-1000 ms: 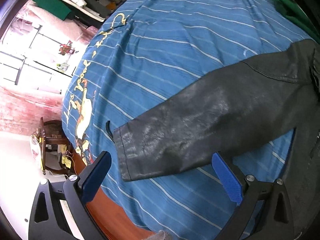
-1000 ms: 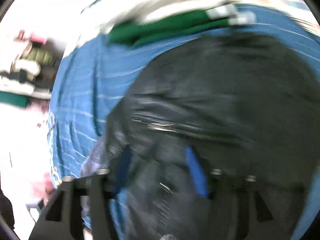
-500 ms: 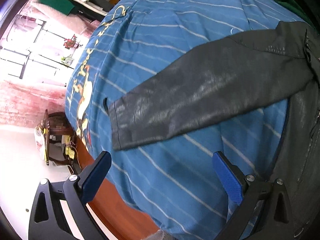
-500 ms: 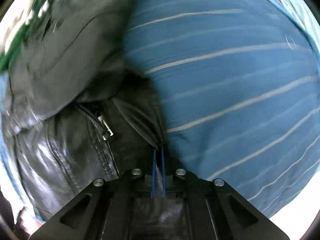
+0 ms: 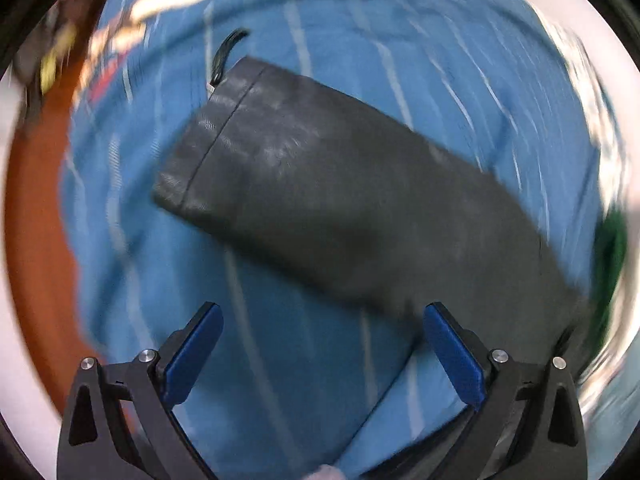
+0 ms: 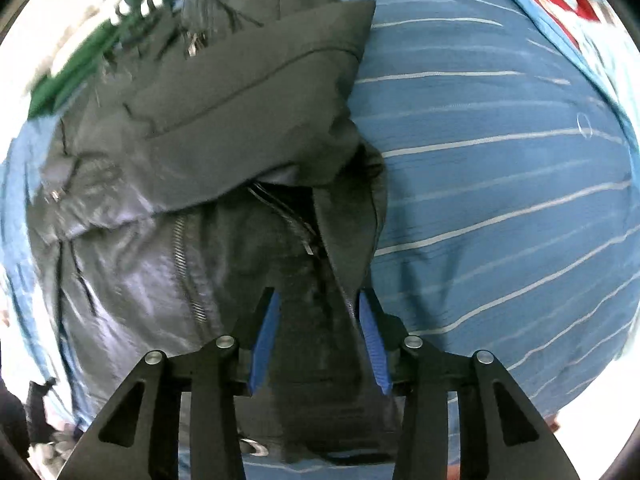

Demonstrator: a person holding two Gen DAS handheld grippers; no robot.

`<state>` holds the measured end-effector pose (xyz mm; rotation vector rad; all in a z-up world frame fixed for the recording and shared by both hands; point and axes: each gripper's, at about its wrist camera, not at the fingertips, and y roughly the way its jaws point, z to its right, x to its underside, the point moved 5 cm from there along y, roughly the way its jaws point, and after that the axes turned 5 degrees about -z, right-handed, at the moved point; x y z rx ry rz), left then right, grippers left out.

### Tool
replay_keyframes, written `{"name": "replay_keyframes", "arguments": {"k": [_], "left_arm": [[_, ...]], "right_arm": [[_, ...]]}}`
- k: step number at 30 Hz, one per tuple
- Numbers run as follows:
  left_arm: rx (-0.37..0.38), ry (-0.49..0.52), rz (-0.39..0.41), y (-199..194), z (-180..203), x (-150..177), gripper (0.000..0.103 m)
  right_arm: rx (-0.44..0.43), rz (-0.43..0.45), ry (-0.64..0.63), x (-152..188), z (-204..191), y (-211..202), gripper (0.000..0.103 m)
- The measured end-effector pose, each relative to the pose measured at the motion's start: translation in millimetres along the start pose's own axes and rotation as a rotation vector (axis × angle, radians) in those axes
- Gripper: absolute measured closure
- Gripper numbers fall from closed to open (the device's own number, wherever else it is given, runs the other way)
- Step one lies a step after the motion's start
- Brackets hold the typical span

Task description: Fold large clothes

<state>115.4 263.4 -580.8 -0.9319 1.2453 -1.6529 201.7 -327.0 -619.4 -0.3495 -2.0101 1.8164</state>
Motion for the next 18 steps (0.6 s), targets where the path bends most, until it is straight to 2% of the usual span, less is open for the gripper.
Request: {"name": "replay_keyframes", "arguments": {"k": [2,4,6,7,8,9,12,14,18], "left_arm": [[0.025,-0.089,0.024,13.5,-8.4,-22.8,0.002],[-0.005,-0.123,0.082,13.2,-8.9,-41.4,0.004],[-0.072,-0.13,0.152,6.0,-3.1,-59.3,0.027],[-0.086,-0.132,0.164,4.4,-1.0,-64.5,0.034],[-0.118,-0.123,0.188,0.8,5.0,-74.0,0.057],[-0.143,-0.106,0.211,-3.5,11.4,-82.2,0.086],[-0.161,-0.045,0.239,-14.6,32.1,-100.5,0.094],[-0.185,0.022,0.303,-35.4,51.3,-109.9,0.095],[-0.218,0.196,0.437,-78.6,95.9,-108.9,0.096]], "right_arm": [[-0.015,0.034,0.038,2.9,-20.6,-3.1,0.051],[-0.032,0.054,0.056,10.1,-24.0,-7.1,0.046],[-0.023,0.07,0.05,15.3,-40.4,-2.0,0.046],[-0.017,0.079,0.039,12.8,-46.1,-7.7,0.045],[-0.003,0.084,0.023,17.8,-52.8,-11.9,0.043],[0.022,0.086,-0.005,14.0,-64.5,-13.4,0.038],[0.149,0.112,-0.075,3.1,-97.4,-8.6,0.02],[0.257,0.151,-0.128,-5.4,-126.1,-1.7,0.019],[0.326,0.185,-0.164,-16.9,-173.7,12.0,0.018]]}}
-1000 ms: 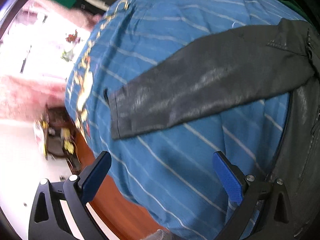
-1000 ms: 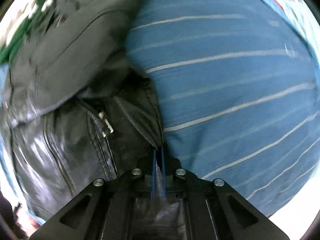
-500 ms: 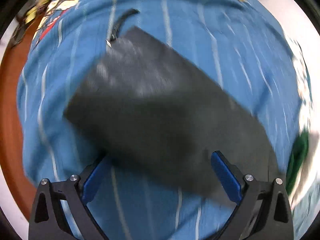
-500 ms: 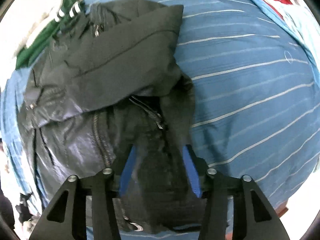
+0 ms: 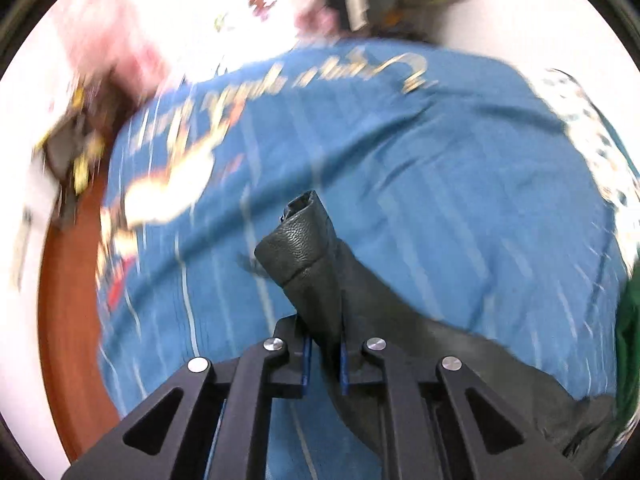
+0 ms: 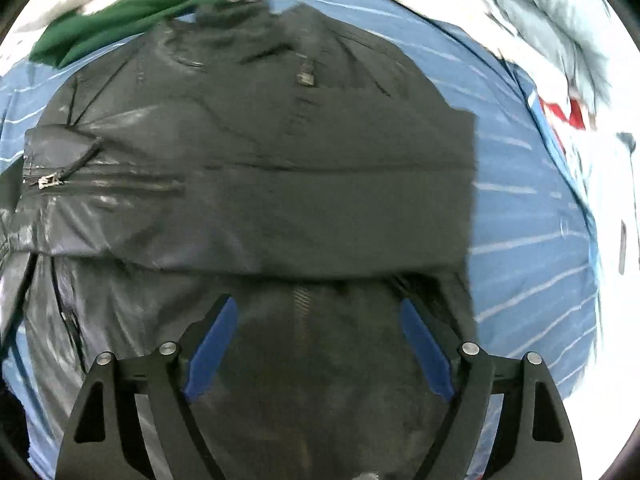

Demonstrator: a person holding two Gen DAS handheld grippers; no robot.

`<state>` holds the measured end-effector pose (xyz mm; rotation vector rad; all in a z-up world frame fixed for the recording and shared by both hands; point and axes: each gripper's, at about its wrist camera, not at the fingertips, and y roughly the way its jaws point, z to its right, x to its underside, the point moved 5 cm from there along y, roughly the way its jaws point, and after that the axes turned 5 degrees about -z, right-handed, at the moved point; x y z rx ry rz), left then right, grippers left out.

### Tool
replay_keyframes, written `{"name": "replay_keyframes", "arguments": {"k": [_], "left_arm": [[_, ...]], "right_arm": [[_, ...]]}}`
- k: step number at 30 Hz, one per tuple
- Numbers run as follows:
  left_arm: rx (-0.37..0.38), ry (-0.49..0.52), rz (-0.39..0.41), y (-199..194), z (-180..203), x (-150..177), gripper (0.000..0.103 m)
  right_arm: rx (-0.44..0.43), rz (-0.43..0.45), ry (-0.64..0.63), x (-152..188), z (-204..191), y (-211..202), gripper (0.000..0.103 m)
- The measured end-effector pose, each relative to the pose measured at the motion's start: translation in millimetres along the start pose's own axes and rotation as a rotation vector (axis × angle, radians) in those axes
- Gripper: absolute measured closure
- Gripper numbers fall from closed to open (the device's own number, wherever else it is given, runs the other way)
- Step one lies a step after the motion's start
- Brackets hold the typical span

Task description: Fold large clothes

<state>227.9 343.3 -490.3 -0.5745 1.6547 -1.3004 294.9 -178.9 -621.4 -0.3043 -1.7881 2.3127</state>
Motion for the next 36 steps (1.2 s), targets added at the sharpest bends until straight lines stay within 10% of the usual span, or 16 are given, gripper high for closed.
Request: {"name": "replay_keyframes", "arguments": {"k": [7,16,27,31,36], "left_arm": [[0.025,0.308,0.221,-86.3,67.3,-6.0,0.097],[0.166,0.647,0.389,-167.8,182.7,43.8,0.098],[0.545,1.105,0.14,-229.9,368.5,317.3,0.098],[0.534,1.279,0.036,-209.3,401.9,420.8,0.098],[0.414,1.366,-0.023,-170.7,410.0,472.3,0.093]], "right_arm": [[-0.035,0.04,-0.009,-16.0,-54.0,-4.5,0.018],[-0.15,0.02,0.089,-27.0,-21.5,-3.2,0.018],[-0.138,-0.074,0.361,3.6,154.0,45.5,0.018],[-0.118,-0.115,0.412,23.5,211.1,63.7,0.018],[-0.159,-0.147,0.418,42.9,260.3,74.6,0.018]]}}
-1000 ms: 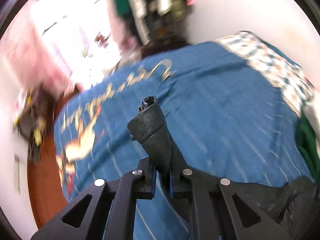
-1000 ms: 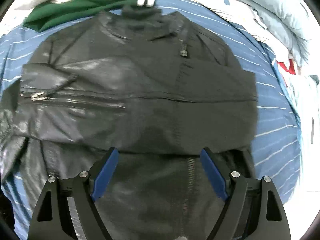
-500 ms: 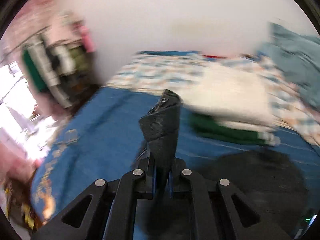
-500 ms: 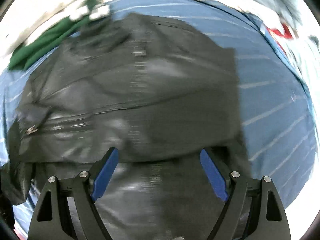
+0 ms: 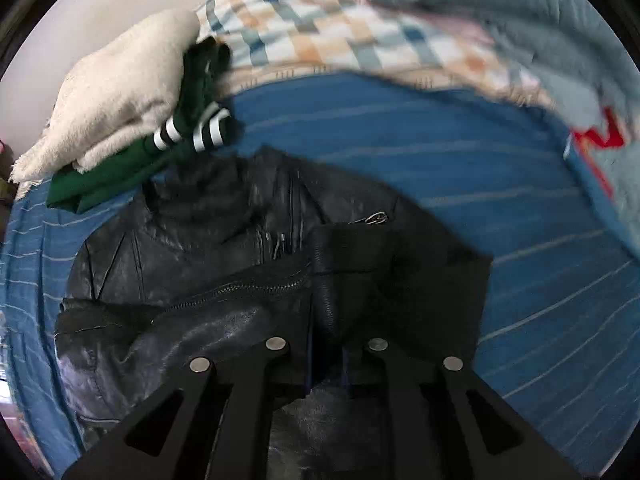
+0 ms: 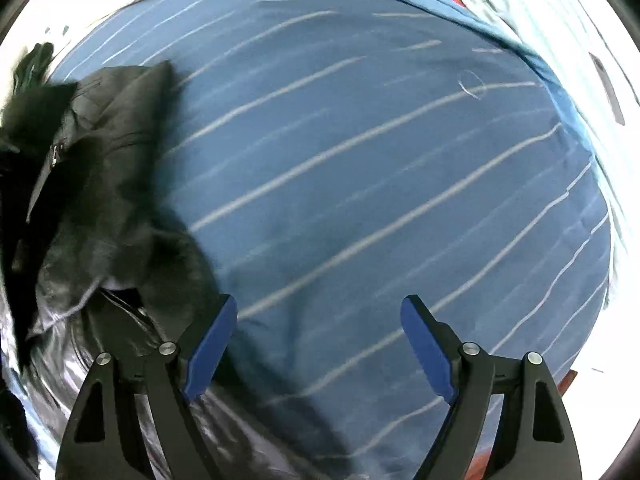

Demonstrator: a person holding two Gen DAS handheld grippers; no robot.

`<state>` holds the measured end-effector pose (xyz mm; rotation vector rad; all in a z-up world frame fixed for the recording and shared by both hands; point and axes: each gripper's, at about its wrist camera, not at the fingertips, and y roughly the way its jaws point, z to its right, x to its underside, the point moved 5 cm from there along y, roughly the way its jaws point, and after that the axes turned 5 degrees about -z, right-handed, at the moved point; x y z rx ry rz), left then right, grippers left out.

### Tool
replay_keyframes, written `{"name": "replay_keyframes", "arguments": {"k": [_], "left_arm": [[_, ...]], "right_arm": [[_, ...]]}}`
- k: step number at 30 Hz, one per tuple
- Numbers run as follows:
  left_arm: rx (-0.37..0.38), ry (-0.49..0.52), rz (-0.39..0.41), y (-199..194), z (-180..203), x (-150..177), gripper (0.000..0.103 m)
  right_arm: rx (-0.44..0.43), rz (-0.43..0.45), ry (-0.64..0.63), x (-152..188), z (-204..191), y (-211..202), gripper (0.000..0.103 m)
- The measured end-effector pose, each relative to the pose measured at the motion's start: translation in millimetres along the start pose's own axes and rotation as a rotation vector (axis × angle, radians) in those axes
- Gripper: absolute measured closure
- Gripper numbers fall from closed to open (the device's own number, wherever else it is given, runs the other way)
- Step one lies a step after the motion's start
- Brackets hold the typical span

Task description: Fold large clothes

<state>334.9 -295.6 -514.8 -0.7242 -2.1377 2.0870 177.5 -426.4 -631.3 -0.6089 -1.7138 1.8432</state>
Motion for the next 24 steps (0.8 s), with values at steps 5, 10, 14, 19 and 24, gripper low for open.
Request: {"name": "replay_keyframes", "arguments": {"k": [5,10,14,19,24], "left_arm": [[0.09,-0.048,-0.014,-7.9,-10.2,9.1,0.002],[0.087,-0.091,0.001,-39.5,-35.1,27.8,0.0],[-0.027,-0.215,0.021,-70.5,-106.9,65.0,0.0],[-0.246,-0.372,-0.041,-63.3,-202.9,124.0,0.0],[-0.374,-0.489,-0.125,-34.9,-271.7,157.6,0.0]], "right_arm": [[-0.116,-0.038,-0.048,-4.8,20.7,-7.4,0.018],[-0.195,-0.063,-0.126,-16.1,17.2,-31.3,0.018],[-0.352,-0.073,-0.123,-30.8,-11.1,-63.8,0.018],[-0.556,-0.086,-0.167,-75.5,-90.5,-67.8,0.021],[-0.513,-0.164,-0.251,-105.1,-173.6,-27.7,0.033]]}}
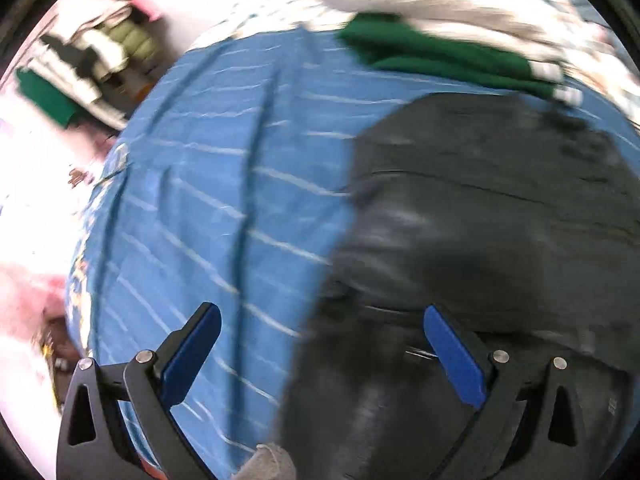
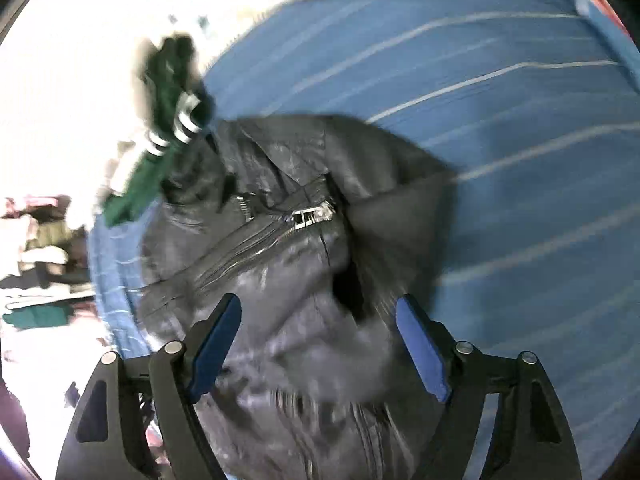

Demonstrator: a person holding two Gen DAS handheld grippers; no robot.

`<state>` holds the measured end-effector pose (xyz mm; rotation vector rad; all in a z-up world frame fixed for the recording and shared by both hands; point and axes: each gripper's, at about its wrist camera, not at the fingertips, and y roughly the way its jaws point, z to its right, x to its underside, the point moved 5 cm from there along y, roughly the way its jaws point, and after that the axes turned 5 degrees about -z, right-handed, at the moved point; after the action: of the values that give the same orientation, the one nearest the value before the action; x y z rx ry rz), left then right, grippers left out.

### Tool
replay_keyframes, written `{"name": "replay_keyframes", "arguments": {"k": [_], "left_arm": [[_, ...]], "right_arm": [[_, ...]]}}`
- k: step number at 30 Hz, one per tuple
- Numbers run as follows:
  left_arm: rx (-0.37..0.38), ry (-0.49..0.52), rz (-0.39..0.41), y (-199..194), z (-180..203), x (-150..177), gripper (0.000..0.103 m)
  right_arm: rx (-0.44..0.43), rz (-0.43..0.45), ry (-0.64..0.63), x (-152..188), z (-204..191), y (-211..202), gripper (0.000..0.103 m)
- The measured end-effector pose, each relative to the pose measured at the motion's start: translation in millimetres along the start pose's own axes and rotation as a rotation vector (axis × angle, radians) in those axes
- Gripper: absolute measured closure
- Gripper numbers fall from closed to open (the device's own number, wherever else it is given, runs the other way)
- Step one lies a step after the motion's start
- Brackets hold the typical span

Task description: Fold large clothes

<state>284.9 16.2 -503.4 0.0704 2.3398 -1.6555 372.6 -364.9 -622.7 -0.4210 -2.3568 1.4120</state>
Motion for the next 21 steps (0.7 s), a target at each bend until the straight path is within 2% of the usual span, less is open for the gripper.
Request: {"name": "replay_keyframes", "arguments": {"k": [1,2,3,5,7,10,13,17,19,21], "left_arm": [[-0.013,-0.019,-0.001,8.0,-7.5,-2.5,0.0],[-0.012,-0.028,-0.001,11.5,-12.3,-4.2,0.0],[-0.013,-0.038,-0.005,16.3,-15.2,-6.7,0.0],[0.007,-0.055,-0.013,20.2,-17.6,-11.7,0.0],[0.022,-0.055,0.004,17.7,-19.0,-17.5,0.0],[0.045,-0.045,0.037,10.1,-14.6,-30.5,0.0],[0.059,-0.037,0.032,18.8,-9.0,-43.3,0.0],[0.065,-0.014,0.0,45.5,1.2,-60.9,0.0],[0.034,0.028,-0.004,62.6,5.9,-67.3,0.0],[0.023,0.078,-0.029,80.1,10.1,-68.2,0.0]], "right_arm": [[0.058,-0.035,-0.012,-6.5,-2.1,17.2,0.075],[0.109,-0.043,-0.021,-10.5,-3.1,28.1,0.089],[0.157,-0.028,-0.027,-13.7,-6.0,34.1,0.09],[0.184,0.029,-0.008,-10.0,-10.2,26.4,0.094],[0.198,0.125,-0.011,0.7,-21.5,2.0,0.095],[0.21,0.194,0.027,22.1,-29.5,-28.2,0.096],[0.252,0.19,0.083,36.8,-21.6,-30.3,0.096],[0.333,0.156,0.204,45.7,13.2,-14.6,0.096],[0.312,0.077,0.236,44.9,25.1,2.8,0.094],[0.27,0.048,0.261,42.7,29.2,6.6,0.087]]}}
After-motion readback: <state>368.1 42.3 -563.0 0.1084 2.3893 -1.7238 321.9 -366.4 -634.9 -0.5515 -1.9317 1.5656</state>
